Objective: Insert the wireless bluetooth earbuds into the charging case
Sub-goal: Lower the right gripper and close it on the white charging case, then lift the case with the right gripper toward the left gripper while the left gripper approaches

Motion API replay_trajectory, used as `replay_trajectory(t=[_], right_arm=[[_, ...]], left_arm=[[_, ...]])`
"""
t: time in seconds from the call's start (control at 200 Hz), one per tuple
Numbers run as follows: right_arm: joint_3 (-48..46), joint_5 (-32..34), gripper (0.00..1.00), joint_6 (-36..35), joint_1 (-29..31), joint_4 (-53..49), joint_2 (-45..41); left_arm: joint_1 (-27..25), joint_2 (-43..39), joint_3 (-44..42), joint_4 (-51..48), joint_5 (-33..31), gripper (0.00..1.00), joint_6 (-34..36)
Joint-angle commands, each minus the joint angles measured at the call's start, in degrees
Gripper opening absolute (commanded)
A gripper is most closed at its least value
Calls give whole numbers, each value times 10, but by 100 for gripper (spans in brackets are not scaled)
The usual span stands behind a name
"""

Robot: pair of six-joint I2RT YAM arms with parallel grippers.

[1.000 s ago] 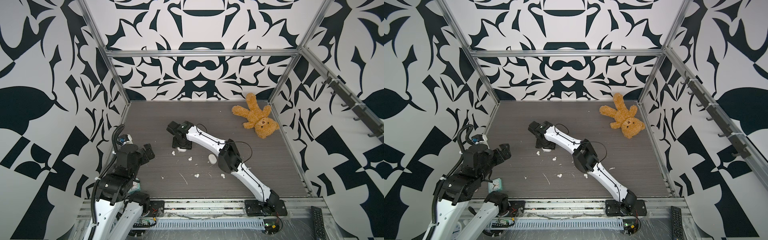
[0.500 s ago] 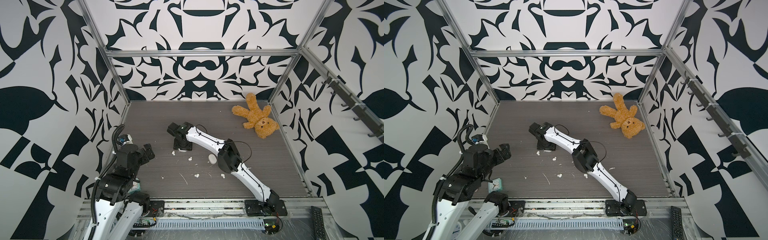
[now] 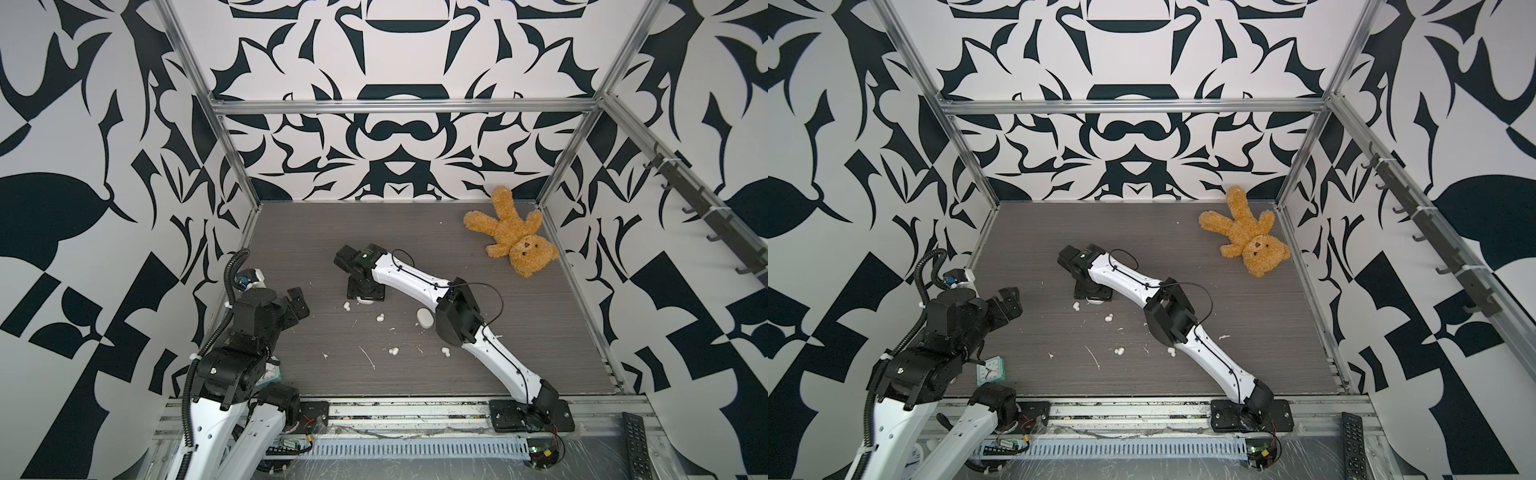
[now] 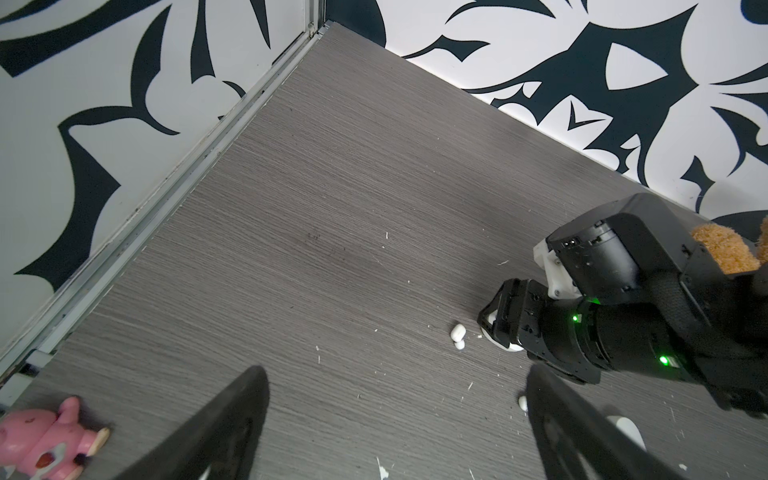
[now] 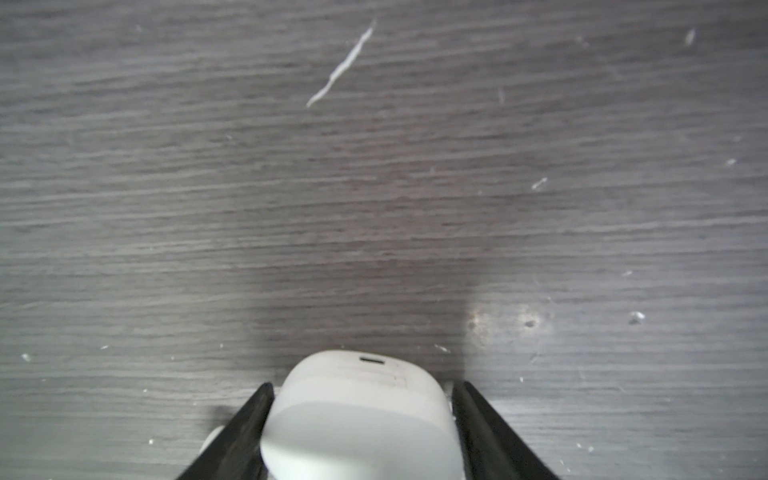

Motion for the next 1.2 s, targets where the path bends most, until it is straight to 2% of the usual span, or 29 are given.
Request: replay_trajectory(t=[0.0,0.24,0.465,0.5,0.58,0.685,0.8,0.885,1.06,1.2], right_arm=[[1,18,68,-1,-1,-13,-34],[0,20,65,-1,0,-14,-35],[-5,19,53,-1,0,-14,-40],[-7,20,49,-1,0,-13,-44],[-14,20,33,-5,0,-10,-51],[-20,18,0,-21,0,-6,-68],[-30,12,0,-57,-5,0,-87],[-64,5,0,-85,-16,21,-140],[-234,-24,0,-150,-51,125,-285],[-372,-81,0,-197,-84,217,-398]], left_arm=[[-2,1,-8,-5,3,99,-1],[-2,1,-8,-5,2,99,0],[-2,2,-8,-5,2,99,0],[-2,2,-8,-5,1,99,0],[-2,1,-11,-1,5,99,2],[-3,-3,-25,21,28,99,18],[-13,-13,-50,67,77,99,48],[-26,-10,-63,90,95,99,65],[-51,14,-84,158,172,99,117],[-96,29,-102,240,222,99,227]])
